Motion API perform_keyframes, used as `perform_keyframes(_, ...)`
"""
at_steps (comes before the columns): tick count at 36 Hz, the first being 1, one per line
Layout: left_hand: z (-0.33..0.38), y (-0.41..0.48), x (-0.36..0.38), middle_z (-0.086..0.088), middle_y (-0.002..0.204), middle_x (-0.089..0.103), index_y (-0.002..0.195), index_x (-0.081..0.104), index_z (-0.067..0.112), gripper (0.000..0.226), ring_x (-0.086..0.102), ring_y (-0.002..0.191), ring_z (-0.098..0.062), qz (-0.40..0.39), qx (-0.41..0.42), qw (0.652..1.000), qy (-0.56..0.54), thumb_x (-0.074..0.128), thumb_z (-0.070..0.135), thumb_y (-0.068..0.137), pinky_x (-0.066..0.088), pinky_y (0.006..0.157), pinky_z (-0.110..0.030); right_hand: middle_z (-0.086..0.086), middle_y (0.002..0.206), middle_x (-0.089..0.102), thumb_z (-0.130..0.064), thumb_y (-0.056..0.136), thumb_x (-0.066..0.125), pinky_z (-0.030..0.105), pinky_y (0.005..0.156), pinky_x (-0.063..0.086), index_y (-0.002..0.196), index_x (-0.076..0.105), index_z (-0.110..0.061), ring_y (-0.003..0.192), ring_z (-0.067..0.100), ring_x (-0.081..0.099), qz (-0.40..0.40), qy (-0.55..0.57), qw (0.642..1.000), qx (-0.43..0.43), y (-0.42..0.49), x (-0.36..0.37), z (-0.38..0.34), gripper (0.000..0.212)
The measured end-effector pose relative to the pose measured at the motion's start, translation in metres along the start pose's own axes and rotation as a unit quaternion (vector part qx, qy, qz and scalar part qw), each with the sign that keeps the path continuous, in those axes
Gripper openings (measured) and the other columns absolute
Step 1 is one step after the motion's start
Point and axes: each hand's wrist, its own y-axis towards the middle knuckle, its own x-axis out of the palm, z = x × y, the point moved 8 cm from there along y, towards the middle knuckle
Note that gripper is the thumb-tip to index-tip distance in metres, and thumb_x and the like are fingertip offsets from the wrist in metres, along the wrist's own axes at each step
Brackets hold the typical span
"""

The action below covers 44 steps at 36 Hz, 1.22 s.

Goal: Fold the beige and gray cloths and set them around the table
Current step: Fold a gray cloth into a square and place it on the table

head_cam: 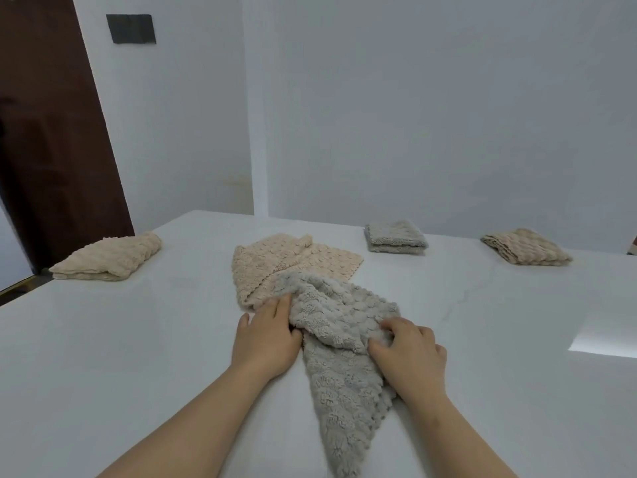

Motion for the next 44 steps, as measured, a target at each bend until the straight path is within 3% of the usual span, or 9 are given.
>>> perform_keyframes(6, -0.016, 0.014, -0.002, -0.002, 0.153, 0.024, 0.146, 0.013, 0.022, 0.064, 0.024, 0.140, -0.020, -0.010, -0.030, 0.999, 0.008, 0.037, 0.042, 0.090, 0.019, 0.115, -0.041, -0.013, 0.141, 0.043, -0.045, 0.091, 0.041, 0.037, 0.102, 0.025, 0.133, 0.044, -0.031, 0.129, 0.019, 0.032, 0.014, -0.039, 0.999, 0.009, 0.009, -0.001, 0.006, 0.044)
perform_keyframes(16, -0.050, 0.021, -0.010, 0.005, 0.156, 0.016, 0.144, 0.022, 0.027, 0.055, 0.016, 0.143, -0.014, -0.044, -0.047, 0.996, 0.053, 0.023, 0.050, 0.095, 0.011, 0.116, -0.044, -0.004, 0.140, 0.045, -0.034, 0.093, 0.038, 0.037, 0.102, 0.026, 0.132, 0.045, -0.023, 0.128, 0.023, 0.034, 0.054, -0.061, 0.995, 0.055, 0.012, -0.011, 0.025, 0.041)
perform_keyframes(22, -0.088, 0.016, -0.023, 0.008, 0.155, 0.018, 0.143, 0.023, 0.034, 0.047, 0.014, 0.143, -0.014, -0.040, -0.088, 0.993, 0.061, 0.018, 0.042, 0.097, 0.010, 0.115, -0.046, -0.007, 0.138, 0.045, -0.034, 0.095, 0.036, 0.035, 0.105, 0.021, 0.121, 0.056, -0.027, 0.129, 0.021, 0.029, 0.100, -0.008, 0.995, 0.011, 0.004, -0.019, 0.008, 0.033)
perform_keyframes(29, -0.086, 0.003, -0.019, 0.004, 0.156, 0.014, 0.146, 0.018, 0.030, 0.048, 0.009, 0.144, -0.018, -0.019, -0.105, 0.992, 0.066, 0.014, 0.036, 0.098, 0.010, 0.116, -0.045, -0.013, 0.130, 0.052, -0.055, 0.091, 0.033, 0.035, 0.107, 0.017, 0.106, 0.065, -0.034, 0.130, 0.016, 0.026, 0.033, -0.017, 0.998, -0.052, -0.004, 0.001, -0.019, 0.041)
perform_keyframes(34, -0.075, -0.007, -0.019, 0.003, 0.155, 0.017, 0.145, 0.021, 0.029, 0.048, 0.013, 0.143, -0.018, 0.005, -0.098, 0.993, 0.072, 0.017, 0.034, 0.098, 0.014, 0.115, -0.043, -0.012, 0.126, 0.057, -0.051, 0.091, 0.039, 0.032, 0.103, 0.017, 0.107, 0.064, -0.032, 0.127, 0.016, 0.031, 0.034, -0.004, 0.997, -0.071, -0.008, 0.001, -0.026, 0.035)
perform_keyframes(37, -0.061, -0.018, -0.022, 0.002, 0.146, 0.033, 0.137, 0.037, 0.026, 0.046, 0.022, 0.139, -0.021, 0.058, -0.073, 0.993, 0.065, 0.021, 0.031, 0.094, 0.025, 0.109, -0.038, -0.009, 0.116, 0.063, -0.045, 0.092, 0.041, 0.032, 0.100, 0.021, 0.102, 0.066, -0.031, 0.121, 0.017, 0.039, 0.046, 0.002, 0.995, -0.084, -0.009, 0.000, -0.029, 0.030)
perform_keyframes(40, -0.031, -0.031, -0.032, -0.002, 0.118, 0.060, 0.109, 0.063, 0.018, 0.055, 0.049, 0.119, -0.026, 0.146, -0.001, 0.989, 0.007, 0.020, 0.032, 0.077, 0.040, 0.092, -0.040, -0.004, 0.092, 0.069, -0.057, 0.080, 0.026, 0.036, 0.092, 0.035, 0.089, 0.068, -0.026, 0.101, 0.021, 0.054, 0.071, 0.045, 0.990, -0.116, -0.013, -0.002, -0.039, 0.052)
perform_keyframes(42, -0.014, -0.038, -0.036, 0.001, 0.114, 0.063, 0.111, 0.062, 0.021, 0.049, 0.051, 0.115, -0.023, 0.163, 0.010, 0.984, -0.074, 0.023, 0.032, 0.083, 0.039, 0.093, -0.038, -0.004, 0.079, 0.068, -0.057, 0.078, 0.028, 0.037, 0.082, 0.043, 0.080, 0.066, -0.025, 0.086, 0.020, 0.059, 0.066, 0.102, 0.982, -0.147, -0.017, -0.002, -0.047, 0.050)
perform_keyframes(44, -0.007, -0.038, -0.031, 0.004, 0.121, 0.061, 0.122, 0.052, 0.027, 0.034, 0.050, 0.117, -0.021, 0.113, -0.022, 0.976, -0.183, 0.032, 0.033, 0.096, 0.035, 0.096, -0.033, -0.004, 0.072, 0.065, -0.046, 0.086, 0.045, 0.036, 0.074, 0.046, 0.074, 0.064, -0.027, 0.074, 0.015, 0.058, 0.022, 0.170, 0.969, -0.180, -0.022, 0.004, -0.057, 0.029)
